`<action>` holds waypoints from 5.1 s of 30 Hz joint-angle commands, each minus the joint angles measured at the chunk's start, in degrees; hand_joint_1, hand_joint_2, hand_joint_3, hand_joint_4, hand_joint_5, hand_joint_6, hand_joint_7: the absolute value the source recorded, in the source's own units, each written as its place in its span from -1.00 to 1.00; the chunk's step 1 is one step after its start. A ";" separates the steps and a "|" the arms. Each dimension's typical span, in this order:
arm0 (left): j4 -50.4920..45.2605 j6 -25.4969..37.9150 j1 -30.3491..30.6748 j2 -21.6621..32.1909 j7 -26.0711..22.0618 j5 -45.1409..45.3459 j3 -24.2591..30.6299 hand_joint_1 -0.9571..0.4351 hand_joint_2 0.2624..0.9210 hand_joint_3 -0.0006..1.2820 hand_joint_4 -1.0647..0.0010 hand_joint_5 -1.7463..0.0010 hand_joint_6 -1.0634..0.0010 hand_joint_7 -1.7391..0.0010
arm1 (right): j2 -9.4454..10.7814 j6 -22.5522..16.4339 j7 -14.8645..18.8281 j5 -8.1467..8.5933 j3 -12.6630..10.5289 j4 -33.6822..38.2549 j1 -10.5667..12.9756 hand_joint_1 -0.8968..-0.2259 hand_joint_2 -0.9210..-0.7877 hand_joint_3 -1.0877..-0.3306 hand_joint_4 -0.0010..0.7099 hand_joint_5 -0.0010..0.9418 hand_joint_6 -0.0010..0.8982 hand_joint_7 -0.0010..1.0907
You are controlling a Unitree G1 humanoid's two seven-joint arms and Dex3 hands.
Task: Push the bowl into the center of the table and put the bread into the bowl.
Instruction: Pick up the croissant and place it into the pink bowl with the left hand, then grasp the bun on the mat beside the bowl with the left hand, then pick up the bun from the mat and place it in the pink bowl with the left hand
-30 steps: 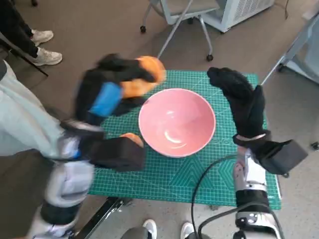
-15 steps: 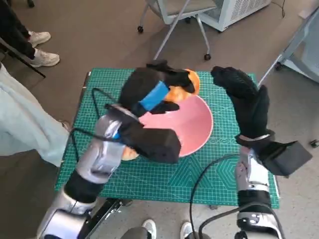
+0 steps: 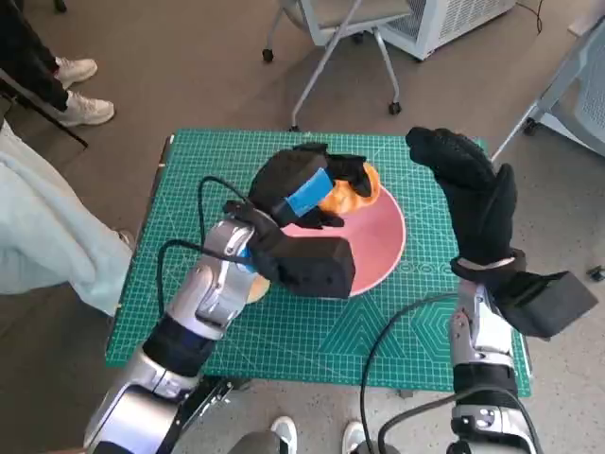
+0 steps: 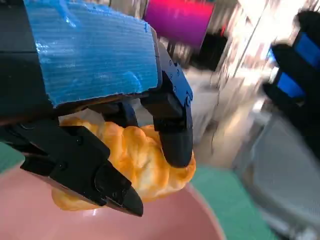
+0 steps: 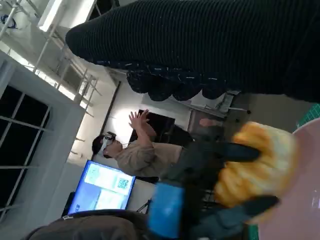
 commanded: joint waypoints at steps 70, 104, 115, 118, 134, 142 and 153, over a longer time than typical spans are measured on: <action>-38.68 10.89 34.02 20.57 -19.76 -9.88 14.54 0.64 0.43 -0.99 0.69 1.00 0.37 1.00 | 0.42 4.31 0.02 0.87 0.90 -2.44 3.54 -0.35 -1.00 -0.12 -0.48 -1.00 -0.78 -0.11; -18.60 13.55 27.39 15.35 -9.73 1.80 5.63 0.55 0.69 -0.96 0.05 0.95 -0.05 0.94 | -0.27 3.83 0.81 1.09 0.56 -1.68 3.77 -0.35 -1.00 -0.12 -0.49 -1.00 -0.78 -0.11; -18.20 11.41 28.74 15.69 -6.90 2.04 5.83 0.89 0.98 -0.86 -0.23 -0.37 -0.56 0.84 | -0.25 4.13 1.01 1.24 0.65 -1.24 3.39 -0.34 -1.00 -0.12 -0.49 -1.00 -0.78 -0.12; -18.23 10.19 29.11 15.97 -6.45 1.32 6.34 0.55 0.99 -0.84 -0.29 -0.35 -0.17 -0.01 | -0.15 4.22 0.97 1.23 0.72 -1.24 3.32 -0.34 -1.00 -0.12 -0.49 -1.00 -0.77 -0.12; -19.36 1.19 31.20 16.00 -2.75 -3.01 10.51 0.38 0.99 -0.94 -0.46 -0.27 -0.17 -0.30 | 0.04 4.07 1.38 1.53 0.87 -0.66 2.98 -0.36 -1.00 -0.11 -0.48 -1.00 -0.77 -0.12; -21.87 -1.10 32.33 15.84 -0.66 -3.44 13.06 0.38 0.98 -0.96 -0.50 -0.26 -0.22 -0.25 | 0.17 4.05 1.64 1.72 0.87 -0.31 2.96 -0.35 -1.00 -0.11 -0.48 -1.00 -0.77 -0.12; -30.12 -1.02 34.11 15.69 -0.32 -4.98 17.51 0.38 0.95 -0.98 -0.56 -0.23 -0.29 -0.20 | 0.26 3.84 1.41 1.61 0.85 0.03 2.75 -0.35 -1.00 -0.11 -0.48 -1.00 -0.76 -0.13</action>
